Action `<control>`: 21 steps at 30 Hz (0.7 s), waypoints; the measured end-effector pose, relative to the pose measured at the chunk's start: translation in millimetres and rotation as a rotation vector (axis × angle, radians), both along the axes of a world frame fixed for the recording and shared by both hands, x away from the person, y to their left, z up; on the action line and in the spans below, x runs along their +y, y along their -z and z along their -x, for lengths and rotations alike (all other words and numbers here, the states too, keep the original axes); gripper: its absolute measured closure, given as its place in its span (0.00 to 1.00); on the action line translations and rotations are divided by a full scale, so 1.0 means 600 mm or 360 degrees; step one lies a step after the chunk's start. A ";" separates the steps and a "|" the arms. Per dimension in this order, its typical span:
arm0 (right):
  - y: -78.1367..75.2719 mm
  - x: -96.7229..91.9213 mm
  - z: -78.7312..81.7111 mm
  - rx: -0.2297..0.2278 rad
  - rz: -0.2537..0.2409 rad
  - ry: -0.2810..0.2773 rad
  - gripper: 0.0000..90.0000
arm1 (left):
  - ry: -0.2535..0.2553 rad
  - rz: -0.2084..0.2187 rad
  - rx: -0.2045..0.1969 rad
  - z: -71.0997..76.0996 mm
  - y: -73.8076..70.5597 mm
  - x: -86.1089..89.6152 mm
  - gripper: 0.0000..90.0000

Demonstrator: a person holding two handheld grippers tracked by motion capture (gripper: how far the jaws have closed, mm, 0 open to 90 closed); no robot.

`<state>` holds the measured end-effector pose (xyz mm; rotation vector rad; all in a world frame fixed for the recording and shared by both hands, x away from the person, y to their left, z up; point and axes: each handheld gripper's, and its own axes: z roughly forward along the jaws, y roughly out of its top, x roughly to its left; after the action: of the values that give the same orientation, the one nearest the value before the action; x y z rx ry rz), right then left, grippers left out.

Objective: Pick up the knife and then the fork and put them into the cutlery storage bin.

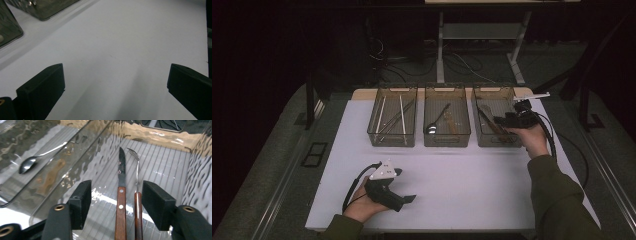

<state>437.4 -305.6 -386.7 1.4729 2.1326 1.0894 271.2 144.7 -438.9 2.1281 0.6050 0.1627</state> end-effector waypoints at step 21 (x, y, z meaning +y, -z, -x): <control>-0.022 -0.004 0.070 -0.0117 -0.0055 -0.0149 0.22 | -0.0034 0.0019 0.0004 -0.008 -0.001 0.010 0.00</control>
<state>395.6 -308.2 -373.4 1.3381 2.1607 1.2001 276.0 151.0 -438.4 2.1113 0.6292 0.1683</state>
